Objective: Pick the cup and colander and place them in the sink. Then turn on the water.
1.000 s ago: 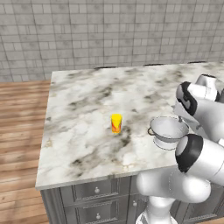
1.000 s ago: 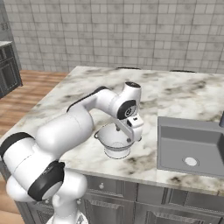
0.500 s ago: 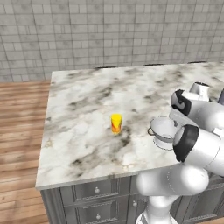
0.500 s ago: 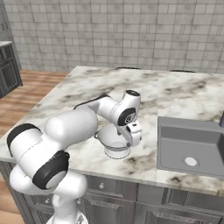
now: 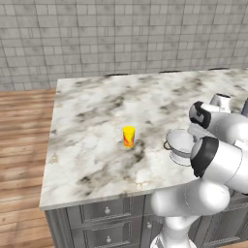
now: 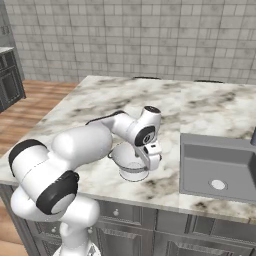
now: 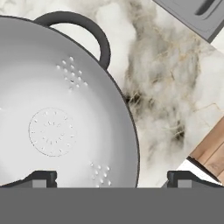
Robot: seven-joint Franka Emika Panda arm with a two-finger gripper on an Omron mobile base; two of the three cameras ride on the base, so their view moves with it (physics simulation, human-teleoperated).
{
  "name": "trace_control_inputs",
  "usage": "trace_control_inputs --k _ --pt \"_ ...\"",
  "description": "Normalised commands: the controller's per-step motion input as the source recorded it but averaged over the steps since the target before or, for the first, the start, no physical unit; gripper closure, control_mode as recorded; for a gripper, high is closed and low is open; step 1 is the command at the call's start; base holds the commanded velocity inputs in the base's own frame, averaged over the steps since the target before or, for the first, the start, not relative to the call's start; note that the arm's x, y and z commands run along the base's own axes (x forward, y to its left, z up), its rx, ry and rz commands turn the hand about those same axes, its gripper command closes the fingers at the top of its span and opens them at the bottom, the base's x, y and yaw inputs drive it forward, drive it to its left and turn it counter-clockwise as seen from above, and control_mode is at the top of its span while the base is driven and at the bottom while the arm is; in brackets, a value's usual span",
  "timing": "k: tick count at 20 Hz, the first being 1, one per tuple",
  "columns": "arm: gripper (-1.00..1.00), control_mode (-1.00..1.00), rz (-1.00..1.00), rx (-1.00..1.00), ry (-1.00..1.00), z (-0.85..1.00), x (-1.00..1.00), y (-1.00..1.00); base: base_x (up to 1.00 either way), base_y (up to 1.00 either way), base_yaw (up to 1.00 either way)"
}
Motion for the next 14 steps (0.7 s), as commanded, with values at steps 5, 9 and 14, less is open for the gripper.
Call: trace_control_inputs --k 5,9,14 --pt "-1.0 -1.0 -0.05 0.0 0.0 -0.19 0.0 0.0 0.0 0.0 0.0" --pt "-1.0 -1.0 -0.05 0.0 0.0 -0.22 0.0 0.01 0.0 0.0 0.0" --pt "-1.0 -1.0 -0.04 0.0 0.0 -0.15 0.0 0.0 0.0 0.0 0.0"
